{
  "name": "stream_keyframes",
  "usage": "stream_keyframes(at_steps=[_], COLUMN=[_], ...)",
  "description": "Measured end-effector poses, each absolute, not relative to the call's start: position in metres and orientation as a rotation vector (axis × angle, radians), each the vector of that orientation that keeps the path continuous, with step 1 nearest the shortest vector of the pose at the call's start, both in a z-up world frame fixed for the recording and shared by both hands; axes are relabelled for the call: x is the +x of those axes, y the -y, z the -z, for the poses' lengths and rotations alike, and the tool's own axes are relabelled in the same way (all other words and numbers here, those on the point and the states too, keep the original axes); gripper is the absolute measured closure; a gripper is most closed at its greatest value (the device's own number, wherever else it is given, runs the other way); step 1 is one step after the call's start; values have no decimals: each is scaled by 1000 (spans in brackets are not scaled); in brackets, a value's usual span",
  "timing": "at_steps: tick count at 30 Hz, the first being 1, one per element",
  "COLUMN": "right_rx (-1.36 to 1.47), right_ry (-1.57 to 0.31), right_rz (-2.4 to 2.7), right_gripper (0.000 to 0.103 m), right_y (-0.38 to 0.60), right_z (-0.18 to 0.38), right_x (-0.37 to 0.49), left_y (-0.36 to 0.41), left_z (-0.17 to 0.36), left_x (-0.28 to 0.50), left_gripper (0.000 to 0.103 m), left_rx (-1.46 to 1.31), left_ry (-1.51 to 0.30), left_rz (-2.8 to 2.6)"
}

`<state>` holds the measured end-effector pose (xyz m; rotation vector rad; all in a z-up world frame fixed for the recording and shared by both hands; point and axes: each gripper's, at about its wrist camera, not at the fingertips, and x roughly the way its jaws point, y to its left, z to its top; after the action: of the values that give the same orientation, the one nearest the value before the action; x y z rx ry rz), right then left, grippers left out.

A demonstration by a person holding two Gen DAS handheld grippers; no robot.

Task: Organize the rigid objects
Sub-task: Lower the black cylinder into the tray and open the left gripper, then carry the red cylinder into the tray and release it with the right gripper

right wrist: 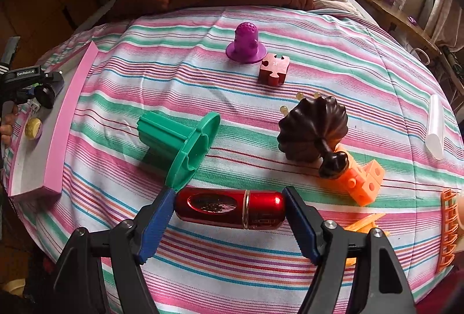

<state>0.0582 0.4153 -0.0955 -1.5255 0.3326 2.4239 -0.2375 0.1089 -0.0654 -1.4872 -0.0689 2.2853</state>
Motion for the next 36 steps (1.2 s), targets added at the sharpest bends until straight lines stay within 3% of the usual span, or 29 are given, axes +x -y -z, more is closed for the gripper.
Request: stream_keyframes(at_steps=[9,22,36], right_rx=[-1560,-1625,-1576], right_ry=[-281,-281,-373], right_rz=[-2398,-2520,-2745], right_gripper=[27,27,27], right_y=[-413,-394,-340], right_z=[103,99,66], right_x=[54,56,52], left_y=[-96,-77,-47], left_z=[22,24,28], left_x=[-182,-73,-52], left_gripper=[41,37,37], left_rx=[-1278,-1191,-1175], left_ry=[-47,-149,-123], left_rz=[-2414,-2450,-2456])
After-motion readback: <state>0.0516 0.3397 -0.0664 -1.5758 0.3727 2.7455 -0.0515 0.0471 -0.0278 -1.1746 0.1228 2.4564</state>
